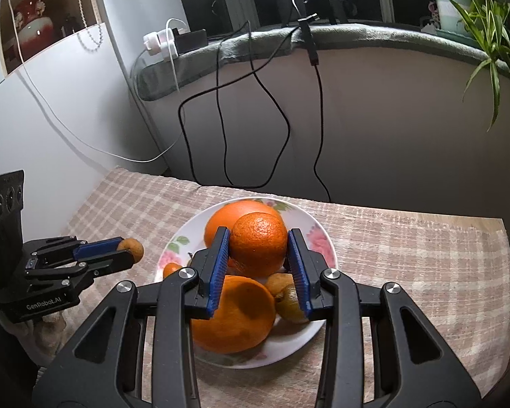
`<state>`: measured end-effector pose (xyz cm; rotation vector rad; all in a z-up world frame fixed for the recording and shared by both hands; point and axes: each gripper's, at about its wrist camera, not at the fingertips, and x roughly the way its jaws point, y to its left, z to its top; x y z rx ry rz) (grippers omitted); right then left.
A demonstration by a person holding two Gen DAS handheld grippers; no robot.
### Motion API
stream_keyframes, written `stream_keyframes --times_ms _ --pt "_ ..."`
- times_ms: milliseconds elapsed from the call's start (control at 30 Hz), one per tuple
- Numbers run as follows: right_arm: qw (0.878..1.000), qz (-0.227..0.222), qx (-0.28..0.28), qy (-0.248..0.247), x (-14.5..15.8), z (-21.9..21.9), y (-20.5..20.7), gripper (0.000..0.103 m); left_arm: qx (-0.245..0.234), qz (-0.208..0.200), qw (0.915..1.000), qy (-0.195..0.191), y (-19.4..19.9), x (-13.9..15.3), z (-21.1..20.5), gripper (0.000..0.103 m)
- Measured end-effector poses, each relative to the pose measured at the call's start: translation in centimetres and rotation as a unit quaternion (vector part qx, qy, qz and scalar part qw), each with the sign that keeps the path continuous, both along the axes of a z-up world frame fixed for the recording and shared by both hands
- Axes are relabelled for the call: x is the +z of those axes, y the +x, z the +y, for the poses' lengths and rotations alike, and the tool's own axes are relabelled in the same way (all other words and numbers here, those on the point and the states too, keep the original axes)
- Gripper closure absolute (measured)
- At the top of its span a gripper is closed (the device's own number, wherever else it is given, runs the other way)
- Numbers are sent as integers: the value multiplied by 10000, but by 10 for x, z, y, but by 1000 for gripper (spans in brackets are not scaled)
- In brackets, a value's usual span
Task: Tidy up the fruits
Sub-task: 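Carry the tangerine with the right tool while the left tool carries the kiwi to the plate, then open the right tool on the plate while the left tool releases the kiwi there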
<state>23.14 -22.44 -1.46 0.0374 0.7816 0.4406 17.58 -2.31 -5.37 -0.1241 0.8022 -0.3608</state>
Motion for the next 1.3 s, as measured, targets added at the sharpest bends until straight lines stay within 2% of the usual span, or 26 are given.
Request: stream_keyframes --times_ms 533,600,667,967,1133,1200,1300 --pt "9999 113 49 -6 -9 1 6 66 -245 -110 9996 24 13 5 -24 81" --pt "9999 117 59 -7 -10 1 6 63 -257 -138 9996 30 12 7 -25 75" --pt "10000 78 54 20 -9 1 5 58 -262 -156 9995 27 12 8 -25 75" --pt "10000 -19 78 48 -3 1 2 57 -259 -162 9995 28 12 8 -25 75" --pt "10000 -12 76 43 -3 1 2 56 -251 -173 9995 62 11 9 -26 69" --pt "10000 -14 66 41 -2 0 2 49 -244 -174 9995 77 10 9 -26 67" --pt "10000 -42 35 40 -2 -1 -1 44 -236 -176 9995 92 9 9 -26 61"
